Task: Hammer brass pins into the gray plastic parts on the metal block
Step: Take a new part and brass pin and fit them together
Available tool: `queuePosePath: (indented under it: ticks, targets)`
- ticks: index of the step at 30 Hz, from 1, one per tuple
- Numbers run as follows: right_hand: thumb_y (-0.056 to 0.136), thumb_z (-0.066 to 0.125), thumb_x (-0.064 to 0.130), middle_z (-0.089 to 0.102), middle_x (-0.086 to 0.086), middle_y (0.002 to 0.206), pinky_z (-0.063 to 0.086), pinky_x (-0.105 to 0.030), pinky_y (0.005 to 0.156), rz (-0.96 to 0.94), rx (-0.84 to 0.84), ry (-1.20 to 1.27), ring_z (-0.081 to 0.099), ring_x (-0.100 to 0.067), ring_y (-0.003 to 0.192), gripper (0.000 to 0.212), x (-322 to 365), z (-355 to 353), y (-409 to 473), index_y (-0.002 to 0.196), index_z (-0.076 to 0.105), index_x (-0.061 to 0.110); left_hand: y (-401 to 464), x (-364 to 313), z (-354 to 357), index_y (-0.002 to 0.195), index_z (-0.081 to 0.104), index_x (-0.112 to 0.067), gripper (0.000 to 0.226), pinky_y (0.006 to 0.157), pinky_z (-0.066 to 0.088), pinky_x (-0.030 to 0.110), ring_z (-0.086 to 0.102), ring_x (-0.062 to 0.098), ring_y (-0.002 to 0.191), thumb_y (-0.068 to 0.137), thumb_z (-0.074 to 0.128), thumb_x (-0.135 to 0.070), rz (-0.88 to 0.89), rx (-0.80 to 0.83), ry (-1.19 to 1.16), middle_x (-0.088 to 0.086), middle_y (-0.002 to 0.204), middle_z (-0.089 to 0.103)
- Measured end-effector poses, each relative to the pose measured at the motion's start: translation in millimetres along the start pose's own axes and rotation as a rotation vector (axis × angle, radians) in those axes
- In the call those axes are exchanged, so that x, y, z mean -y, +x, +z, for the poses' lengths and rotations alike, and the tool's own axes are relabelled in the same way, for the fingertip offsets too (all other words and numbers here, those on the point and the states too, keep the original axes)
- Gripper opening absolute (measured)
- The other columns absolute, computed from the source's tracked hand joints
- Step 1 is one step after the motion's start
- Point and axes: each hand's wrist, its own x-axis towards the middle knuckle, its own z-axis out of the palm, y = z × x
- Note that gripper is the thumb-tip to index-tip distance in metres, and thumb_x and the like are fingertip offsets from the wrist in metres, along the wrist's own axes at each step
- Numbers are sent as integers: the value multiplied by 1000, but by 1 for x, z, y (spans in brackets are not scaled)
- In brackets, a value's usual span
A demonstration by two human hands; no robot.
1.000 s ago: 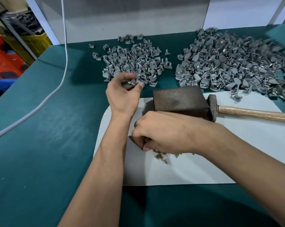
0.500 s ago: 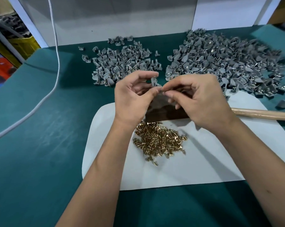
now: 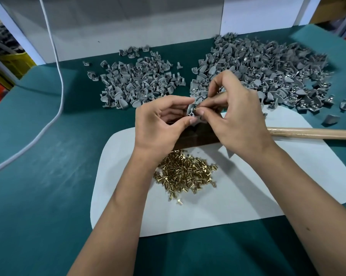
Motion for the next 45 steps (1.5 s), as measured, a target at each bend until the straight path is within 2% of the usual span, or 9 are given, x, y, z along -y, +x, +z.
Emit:
queuePosePath:
  ticks: [7,14,19,27,30,33,39,43,45]
  targets:
    - [81,81,5,74,10,78,49,-8,69,16,8,25,68,5,77,37,3,0,0,100,52,15,-1,-1,2,109,76,0,36,83,63,38,77,24,87,75,86,2,1,-4,35,13,99,77]
    - [77,79,-2,71,15,74,49,-7,67,35,2,19,67,6,74,42,7,0,-2,98,49,18,0,-5,5,104,79,-3,28,77,63,39,74,21,81,76,86,2,30,1,155,8,91,76]
    - [78,78,-1,71,14,74,51,-10,70,75,20,-7,67,6,76,43,9,-3,-2,99,49,22,0,-6,6,103,80,-4,28,74,62,31,72,14,79,76,85,1,76,17,221,4,90,75]
    - [80,79,1,72,11,77,55,-13,71,98,-12,28,69,4,76,39,8,4,-4,103,52,17,-4,-3,8,106,79,-6,31,77,59,25,71,9,79,77,84,4,26,-33,128,3,93,75]
    - [84,74,0,71,8,81,57,-20,74,42,17,53,70,-5,81,29,6,4,-3,102,55,13,-4,-3,8,110,77,-5,34,85,61,33,75,17,87,78,84,4,-22,-61,66,7,98,77]
    - [85,72,2,71,5,83,59,-31,79,3,58,63,70,-9,84,24,3,2,-3,104,60,10,-3,-3,3,113,75,-7,38,87,60,30,77,19,91,77,85,1,-53,-57,-22,8,101,78]
    - [88,74,9,74,3,90,56,-24,81,-132,-4,-50,69,-6,85,11,0,1,-3,99,75,9,-4,-5,2,119,71,-9,42,89,60,31,76,21,95,79,83,2,-41,-23,-86,9,105,77]
    - [90,74,11,75,3,93,54,-21,81,-200,-34,-79,68,-7,86,9,-1,0,-3,98,78,10,-3,-5,-2,120,71,-2,37,91,60,38,76,23,98,84,79,0,-46,-7,-81,12,107,77]
    - [91,74,11,72,3,91,50,-18,78,-214,-29,-87,65,-8,85,7,-1,0,-2,97,77,9,-3,-5,-4,118,71,2,32,87,60,33,76,18,93,88,77,-2,-55,-2,-71,12,104,77]
